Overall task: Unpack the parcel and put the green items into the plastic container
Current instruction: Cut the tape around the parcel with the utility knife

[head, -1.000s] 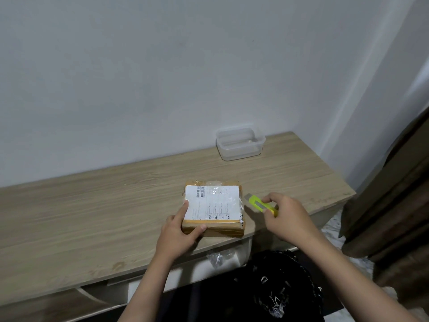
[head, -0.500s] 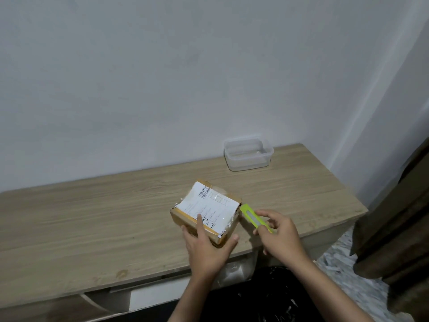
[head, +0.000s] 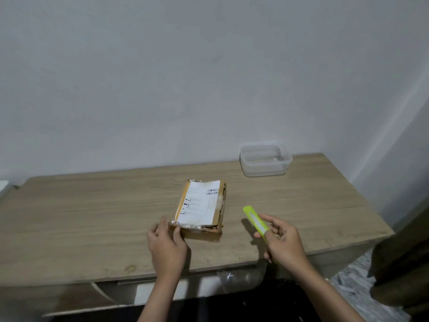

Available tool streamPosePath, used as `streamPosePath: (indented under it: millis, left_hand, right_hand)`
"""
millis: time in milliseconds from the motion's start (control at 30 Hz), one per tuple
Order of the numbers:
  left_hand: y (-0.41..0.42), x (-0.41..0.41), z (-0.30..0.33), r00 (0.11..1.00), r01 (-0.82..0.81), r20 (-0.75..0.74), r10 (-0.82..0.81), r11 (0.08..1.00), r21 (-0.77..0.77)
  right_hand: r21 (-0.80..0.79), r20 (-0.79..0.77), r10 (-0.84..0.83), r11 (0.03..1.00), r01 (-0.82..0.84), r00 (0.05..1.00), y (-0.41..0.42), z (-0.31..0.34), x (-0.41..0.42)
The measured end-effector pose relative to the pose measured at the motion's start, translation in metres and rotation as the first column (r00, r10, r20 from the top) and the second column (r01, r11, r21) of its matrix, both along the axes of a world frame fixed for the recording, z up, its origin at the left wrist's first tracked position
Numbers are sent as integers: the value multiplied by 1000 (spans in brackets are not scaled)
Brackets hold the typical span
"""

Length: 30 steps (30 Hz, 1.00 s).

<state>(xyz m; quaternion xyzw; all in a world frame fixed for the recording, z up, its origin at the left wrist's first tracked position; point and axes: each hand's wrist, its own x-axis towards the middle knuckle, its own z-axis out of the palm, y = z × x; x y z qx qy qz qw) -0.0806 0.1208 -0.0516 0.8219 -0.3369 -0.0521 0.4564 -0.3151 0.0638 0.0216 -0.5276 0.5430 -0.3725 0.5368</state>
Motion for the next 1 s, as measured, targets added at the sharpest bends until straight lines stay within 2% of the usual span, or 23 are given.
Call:
streamPosePath:
  millis: [100,233,300,533,667,800,900,1000]
  left_hand:
    - [-4,-35,7,998,38,-38,-41,997,-69]
    - [-19,-70,5,985,147,-103,-142,988,43]
    - [-25,-67,0,981,166,-113,-159,985,51]
    - [-14,9,-17,931,354,89,-353,935,9]
    - [-12,44,-22,969,240,49,-241,970,21]
    - [-20,50,-30,981,184,60,-185,983,27]
    - [-24,53,-34,982,170,72,-172,985,36]
    - [-25,54,-35,986,146,73,-150,988,48]
  right_hand:
    - [-3,-9,21,1000,-21,1000,-1,-4,5]
    - [1,-13,10,1000,-10,1000,-4,-14,10]
    - [4,-5,5,1000,-5,1000,-4,-16,12]
    - [4,12,13,1000,-14,1000,-20,-17,21]
    - [-1,72,-31,1000,31,997,-41,-16,37]
    - [94,171,-171,983,157,970,-79,-25,64]
    - [110,141,-237,969,222,961,-120,-42,85]
    - [34,-3,-208,978,208,978,-158,-55,104]
